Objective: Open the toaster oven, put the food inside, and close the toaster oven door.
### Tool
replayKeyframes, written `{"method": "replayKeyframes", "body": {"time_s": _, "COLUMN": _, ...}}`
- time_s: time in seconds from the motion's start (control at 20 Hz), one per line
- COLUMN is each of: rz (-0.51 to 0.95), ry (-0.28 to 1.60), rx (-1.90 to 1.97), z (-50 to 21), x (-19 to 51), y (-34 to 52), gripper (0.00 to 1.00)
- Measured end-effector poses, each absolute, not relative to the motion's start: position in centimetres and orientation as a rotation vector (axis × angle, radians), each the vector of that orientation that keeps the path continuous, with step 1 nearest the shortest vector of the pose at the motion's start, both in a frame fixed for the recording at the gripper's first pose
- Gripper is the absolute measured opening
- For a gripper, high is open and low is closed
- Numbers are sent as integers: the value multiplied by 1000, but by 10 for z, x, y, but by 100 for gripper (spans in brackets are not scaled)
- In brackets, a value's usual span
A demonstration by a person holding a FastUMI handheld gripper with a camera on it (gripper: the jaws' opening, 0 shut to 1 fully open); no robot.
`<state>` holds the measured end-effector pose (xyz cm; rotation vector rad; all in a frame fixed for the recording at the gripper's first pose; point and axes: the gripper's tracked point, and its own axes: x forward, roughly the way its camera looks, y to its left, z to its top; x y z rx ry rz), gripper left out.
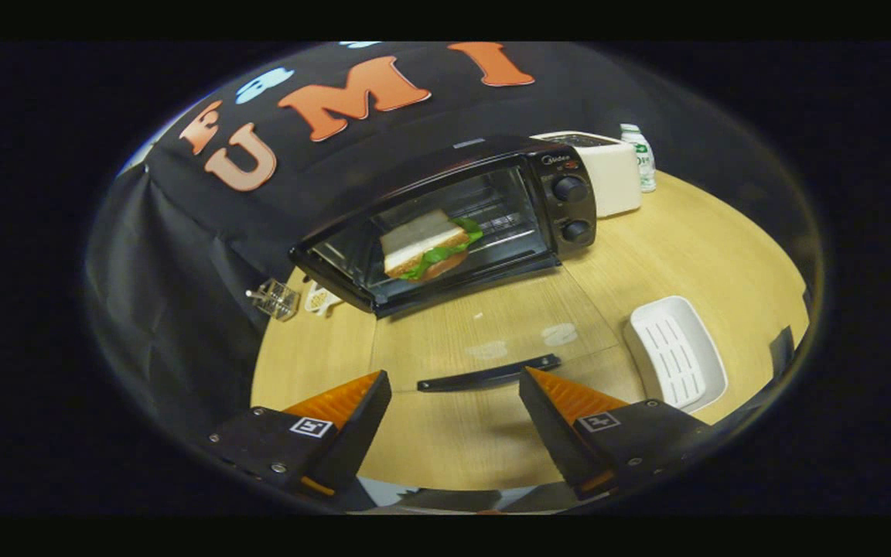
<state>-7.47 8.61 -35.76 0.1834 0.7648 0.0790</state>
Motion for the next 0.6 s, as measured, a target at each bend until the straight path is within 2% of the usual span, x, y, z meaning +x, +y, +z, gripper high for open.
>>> {"method": "replayKeyframes", "body": {"time_s": 0.35, "rz": 73, "ry": 835, "rx": 2, "z": -405, "x": -113, "y": 77, "gripper": 99}}
{"method": "replayKeyframes", "body": {"time_s": 0.6, "rz": 45, "ry": 855, "rx": -40, "z": -427, "x": -105, "y": 71, "gripper": 99}}
